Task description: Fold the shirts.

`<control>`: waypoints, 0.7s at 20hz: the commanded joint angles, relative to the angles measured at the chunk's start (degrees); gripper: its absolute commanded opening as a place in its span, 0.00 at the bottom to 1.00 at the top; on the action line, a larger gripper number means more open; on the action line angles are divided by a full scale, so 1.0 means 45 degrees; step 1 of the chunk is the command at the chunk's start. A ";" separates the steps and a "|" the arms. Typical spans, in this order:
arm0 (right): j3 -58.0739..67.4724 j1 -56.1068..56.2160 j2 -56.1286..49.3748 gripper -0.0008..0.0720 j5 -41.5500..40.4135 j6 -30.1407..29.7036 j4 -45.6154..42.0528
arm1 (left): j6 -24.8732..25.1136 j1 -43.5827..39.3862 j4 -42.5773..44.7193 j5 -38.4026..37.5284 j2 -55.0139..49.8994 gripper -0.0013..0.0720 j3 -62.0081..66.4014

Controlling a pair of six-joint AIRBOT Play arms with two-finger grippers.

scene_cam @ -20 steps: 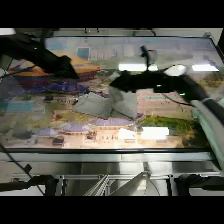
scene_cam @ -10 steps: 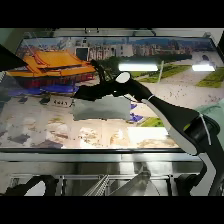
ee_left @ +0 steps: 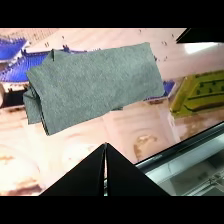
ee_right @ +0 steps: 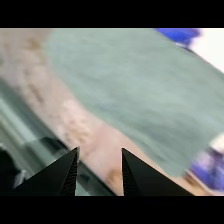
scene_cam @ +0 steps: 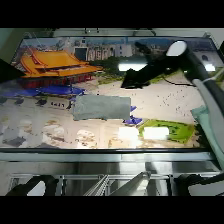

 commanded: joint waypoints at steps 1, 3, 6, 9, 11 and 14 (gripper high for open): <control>-0.2905 -0.1778 0.2191 0.59 -0.0379 0.0899 -0.2385 | 0.0287 0.0015 -0.0005 0.0884 0.1297 0.05 -0.2856; -0.5289 -0.2098 0.2807 0.90 -0.2395 0.0806 -0.1870 | 0.0325 0.0015 -0.0010 0.1433 0.1919 0.05 -0.4391; -0.7543 -0.1802 0.2186 0.90 -0.4673 -0.0457 0.0209 | 0.0325 0.0010 -0.0053 0.2006 0.2380 0.05 -0.5994; -0.7762 -0.1277 0.0539 0.90 -0.4959 -0.2161 0.2875 | 0.0345 0.0010 -0.0044 0.1831 0.2195 0.05 -0.6732; -0.7762 -0.1005 -0.0389 0.89 -0.5139 -0.3298 0.4828 | 0.0529 0.0010 -0.0175 0.1433 0.1817 0.05 -0.6722; -0.7737 -0.0622 -0.1549 0.81 -0.5187 -0.4153 0.6878 | 0.1103 0.0010 -0.1122 0.1331 0.1360 0.05 -0.6722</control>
